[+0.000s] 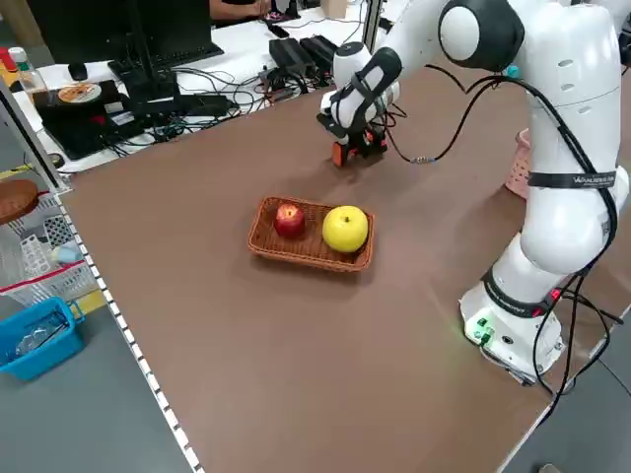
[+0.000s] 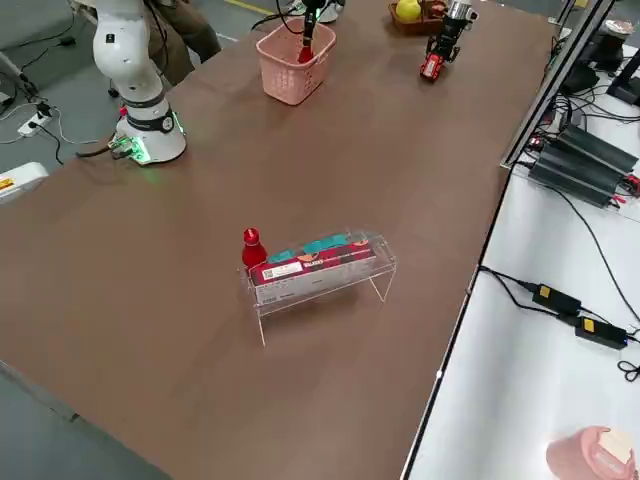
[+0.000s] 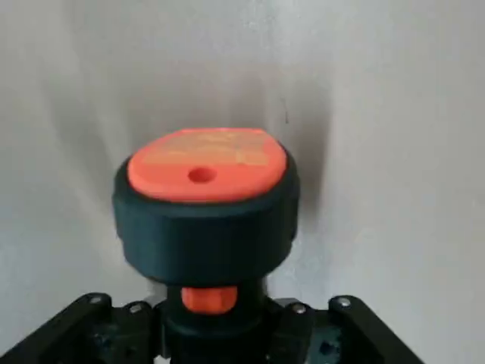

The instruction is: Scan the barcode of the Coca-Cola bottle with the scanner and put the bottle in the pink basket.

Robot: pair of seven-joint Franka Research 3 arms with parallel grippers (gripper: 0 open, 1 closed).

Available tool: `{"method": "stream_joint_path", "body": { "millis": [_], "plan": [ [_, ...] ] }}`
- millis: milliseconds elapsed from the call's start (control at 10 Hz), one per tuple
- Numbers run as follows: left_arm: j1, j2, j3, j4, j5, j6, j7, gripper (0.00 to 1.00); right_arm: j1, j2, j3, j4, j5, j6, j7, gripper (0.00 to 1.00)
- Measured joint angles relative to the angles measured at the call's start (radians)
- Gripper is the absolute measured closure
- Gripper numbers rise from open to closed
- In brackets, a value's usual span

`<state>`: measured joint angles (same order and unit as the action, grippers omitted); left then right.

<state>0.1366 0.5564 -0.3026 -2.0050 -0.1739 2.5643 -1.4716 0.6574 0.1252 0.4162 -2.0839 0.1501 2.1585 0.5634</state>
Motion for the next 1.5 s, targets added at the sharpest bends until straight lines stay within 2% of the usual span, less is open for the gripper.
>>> {"method": "stream_joint_path", "body": {
  "millis": [300, 400, 500, 600, 700, 800, 900, 1100, 1300, 1400, 1500],
  "plan": [
    [0.0, 0.006, 0.0, 0.0, 0.004, 0.0, 0.013, 0.83, -0.006, -0.03, -0.01, 0.024, -0.003, 0.004, 0.0, 0.13],
    [0.0, 0.008, 0.0, 0.001, 0.004, 0.001, 0.016, 0.81, -0.024, -0.07, -0.019, 0.053, -0.003, -0.012, -0.001, 0.02],
    [0.0, 0.011, 0.001, 0.001, 0.004, 0.001, 0.023, 0.8, -0.052, -0.111, -0.039, 0.097, -0.006, -0.072, -0.007, 0.01],
    [0.001, 0.012, 0.001, 0.002, 0.004, 0.001, 0.035, 0.72, -0.086, -0.144, -0.084, 0.155, -0.012, -0.158, -0.06, 0.01],
    [0.001, 0.012, 0.0, 0.005, 0.005, 0.002, 0.042, 0.57, -0.134, -0.16, -0.147, 0.218, -0.014, -0.234, -0.155, 0.01],
    [0.001, 0.013, 0.0, 0.007, 0.005, 0.002, 0.046, 0.5, -0.218, -0.162, -0.192, 0.273, -0.015, -0.274, -0.246, 0.01],
    [0.002, 0.013, 0.0, 0.008, 0.005, 0.002, 0.052, 0.41, -0.335, -0.16, -0.208, 0.309, -0.016, -0.285, -0.318, 0.01],
    [0.001, 0.013, -0.001, 0.009, 0.015, 0.002, 0.057, 0.32, -0.543, -0.155, -0.217, 0.377, -0.016, -0.347, -0.387, 0.01],
    [0.0, 0.013, -0.002, 0.014, 0.038, 0.002, 0.057, 0.05, -0.664, -0.154, -0.217, 0.439, -0.076, -0.464, -0.396, 0.01],
    [0.0, 0.011, -0.003, 0.017, 0.039, 0.002, 0.057, 0.0, -0.696, -0.153, -0.216, 0.462, -0.139, -0.504, -0.395, 0.01],
    [0.0, 0.008, -0.004, 0.019, 0.039, 0.002, 0.057, 0.0, -0.722, -0.152, -0.219, 0.488, -0.174, -0.551, -0.394, 0.01]
  ]
}}
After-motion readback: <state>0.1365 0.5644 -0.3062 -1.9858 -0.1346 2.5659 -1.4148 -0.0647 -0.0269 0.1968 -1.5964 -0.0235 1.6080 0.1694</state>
